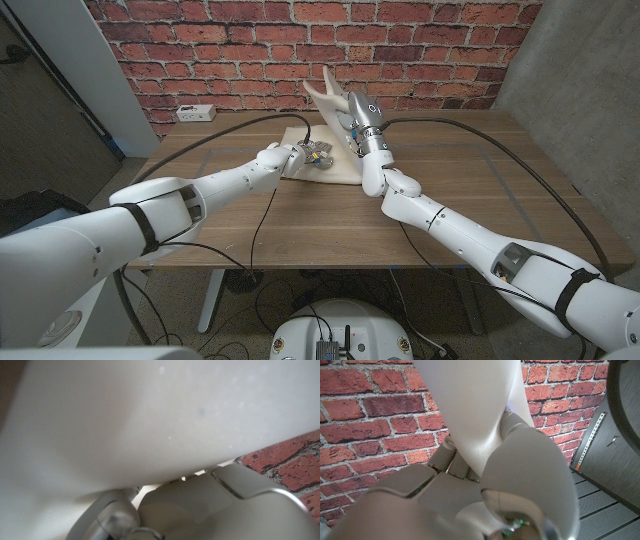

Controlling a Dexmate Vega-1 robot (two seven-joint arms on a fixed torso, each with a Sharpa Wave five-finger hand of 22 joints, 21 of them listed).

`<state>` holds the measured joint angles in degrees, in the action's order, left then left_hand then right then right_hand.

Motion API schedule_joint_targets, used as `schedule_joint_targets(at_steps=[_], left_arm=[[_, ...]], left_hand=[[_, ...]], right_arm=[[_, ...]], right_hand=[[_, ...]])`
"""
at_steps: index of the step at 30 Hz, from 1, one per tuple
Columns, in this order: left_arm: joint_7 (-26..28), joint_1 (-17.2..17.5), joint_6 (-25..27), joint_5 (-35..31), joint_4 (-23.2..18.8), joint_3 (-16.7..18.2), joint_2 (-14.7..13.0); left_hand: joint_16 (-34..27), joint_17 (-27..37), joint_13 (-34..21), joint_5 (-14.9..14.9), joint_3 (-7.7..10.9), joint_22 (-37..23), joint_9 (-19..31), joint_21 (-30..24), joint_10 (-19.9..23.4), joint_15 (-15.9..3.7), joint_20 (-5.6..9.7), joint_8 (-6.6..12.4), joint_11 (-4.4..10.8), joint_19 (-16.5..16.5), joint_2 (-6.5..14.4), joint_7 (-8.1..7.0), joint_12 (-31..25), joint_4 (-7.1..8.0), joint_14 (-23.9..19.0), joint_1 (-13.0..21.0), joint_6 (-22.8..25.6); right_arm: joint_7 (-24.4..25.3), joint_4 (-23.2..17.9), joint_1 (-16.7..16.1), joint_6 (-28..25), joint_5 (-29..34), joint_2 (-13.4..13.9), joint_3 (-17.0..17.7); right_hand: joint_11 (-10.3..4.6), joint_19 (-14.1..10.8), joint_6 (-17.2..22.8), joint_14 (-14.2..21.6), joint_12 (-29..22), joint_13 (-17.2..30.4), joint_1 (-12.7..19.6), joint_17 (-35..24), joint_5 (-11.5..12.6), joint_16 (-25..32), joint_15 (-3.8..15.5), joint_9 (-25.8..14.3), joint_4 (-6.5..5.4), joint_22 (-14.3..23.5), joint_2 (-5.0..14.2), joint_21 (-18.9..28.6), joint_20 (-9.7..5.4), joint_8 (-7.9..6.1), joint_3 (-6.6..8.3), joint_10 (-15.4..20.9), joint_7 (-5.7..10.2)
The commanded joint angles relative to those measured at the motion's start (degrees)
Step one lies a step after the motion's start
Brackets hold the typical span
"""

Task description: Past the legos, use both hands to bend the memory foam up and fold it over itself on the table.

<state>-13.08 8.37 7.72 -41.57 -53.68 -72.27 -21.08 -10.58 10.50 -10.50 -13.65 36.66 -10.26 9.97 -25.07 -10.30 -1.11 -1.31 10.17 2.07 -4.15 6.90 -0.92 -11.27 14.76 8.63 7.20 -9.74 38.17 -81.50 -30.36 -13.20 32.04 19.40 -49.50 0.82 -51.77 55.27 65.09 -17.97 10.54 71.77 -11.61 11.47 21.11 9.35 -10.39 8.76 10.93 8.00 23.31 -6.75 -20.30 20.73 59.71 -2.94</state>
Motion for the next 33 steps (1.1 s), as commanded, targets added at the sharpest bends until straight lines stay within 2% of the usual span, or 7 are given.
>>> schedule_joint_targets(at_steps=[1,11,12,15,24,33], left_arm=[[-2.4,-0.2,0.1,0.4,0.5,-0.2,-0.1],[-2.7,0.0,0.5,0.6,-0.2,-0.1,-0.5],[-2.8,0.0,0.6,0.6,-0.5,-0.1,-0.7],[-3.1,0.2,1.0,0.6,-1.2,0.1,-1.0],[-4.0,0.6,1.9,0.2,-3.2,0.5,-2.1],[-5.1,1.0,3.2,-0.3,-5.3,1.0,-3.1]], left_hand=[[-0.4,0.1,-0.3,0.3,4.84,-0.3,0.3,-0.4,-0.7,0.05,0.68,0.41,0.02,0.5,5.1,-0.29,-0.3,-4.36,0.2,0.5,0.0],[-0.5,0.2,-0.3,0.7,5.05,-0.3,0.3,-0.3,-0.7,0.07,0.67,0.43,-0.04,0.6,5.1,-0.31,-0.3,-4.30,0.2,0.5,0.0],[-0.5,0.2,-0.3,0.7,5.08,-0.3,0.4,-0.3,-0.7,0.07,0.67,0.42,-0.03,0.6,5.1,-0.33,-0.3,-4.29,0.3,0.5,0.0],[-0.5,0.2,-0.3,0.8,5.13,-0.3,0.4,-0.3,-0.7,-0.03,0.71,0.44,-0.01,0.6,5.1,-0.30,-0.3,-4.28,0.3,0.5,0.0],[-0.5,0.2,-0.3,1.1,5.27,-0.4,0.4,-0.3,-0.6,0.08,0.66,0.47,-0.01,0.6,5.1,-0.30,-0.4,-4.25,0.3,0.5,0.1],[-0.8,0.3,-0.3,1.4,5.41,-0.4,0.4,-0.3,-0.1,-0.07,0.62,0.67,0.00,0.8,5.0,-0.34,-0.6,-4.21,-0.2,0.4,0.6]], right_arm=[[-3.2,2.2,0.8,3.2,-4.2,-1.3,0.2],[-5.5,3.9,1.7,4.2,-6.6,-2.1,0.1],[-6.1,3.9,1.7,4.4,-7.3,-2.2,0.3],[-7.1,4.2,1.9,4.9,-8.6,-2.4,0.5],[-11.8,4.7,2.5,6.0,-12.9,-2.6,1.1],[-13.7,4.6,3.1,4.2,-13.7,-2.8,0.6]], right_hand=[[1.83,0.1,0.9,0.5,0.3,0.2,0.0,-0.2,0.3,0.0,1.08,-0.2,-0.05,0.0,0.79,0.5,0.07,0.32,0.14,2.1,0.12],[1.97,0.1,1.0,0.6,0.8,0.3,0.0,-0.3,0.4,-0.2,1.01,-0.3,0.03,0.0,0.80,0.7,0.02,0.73,0.18,2.3,0.06],[2.27,0.2,1.0,0.6,0.9,0.3,0.0,-0.4,0.4,-0.2,0.99,-0.3,0.00,0.0,0.83,0.7,0.01,0.78,0.14,2.3,0.06],[1.65,0.2,1.0,0.6,1.2,0.3,0.0,-0.3,0.4,-0.3,0.91,-0.3,0.02,0.0,0.88,0.8,0.00,0.97,0.22,2.3,0.02],[2.16,-0.1,1.0,0.5,1.7,0.3,0.3,-0.5,0.4,-0.4,0.80,-0.3,0.21,0.0,0.93,1.2,-0.09,1.40,0.27,2.3,-0.08],[1.84,0.0,1.2,1.3,2.1,0.4,0.4,-0.4,0.5,-0.3,0.65,-0.3,0.24,0.0,0.91,1.4,-0.05,1.70,0.37,2.6,-0.37]])
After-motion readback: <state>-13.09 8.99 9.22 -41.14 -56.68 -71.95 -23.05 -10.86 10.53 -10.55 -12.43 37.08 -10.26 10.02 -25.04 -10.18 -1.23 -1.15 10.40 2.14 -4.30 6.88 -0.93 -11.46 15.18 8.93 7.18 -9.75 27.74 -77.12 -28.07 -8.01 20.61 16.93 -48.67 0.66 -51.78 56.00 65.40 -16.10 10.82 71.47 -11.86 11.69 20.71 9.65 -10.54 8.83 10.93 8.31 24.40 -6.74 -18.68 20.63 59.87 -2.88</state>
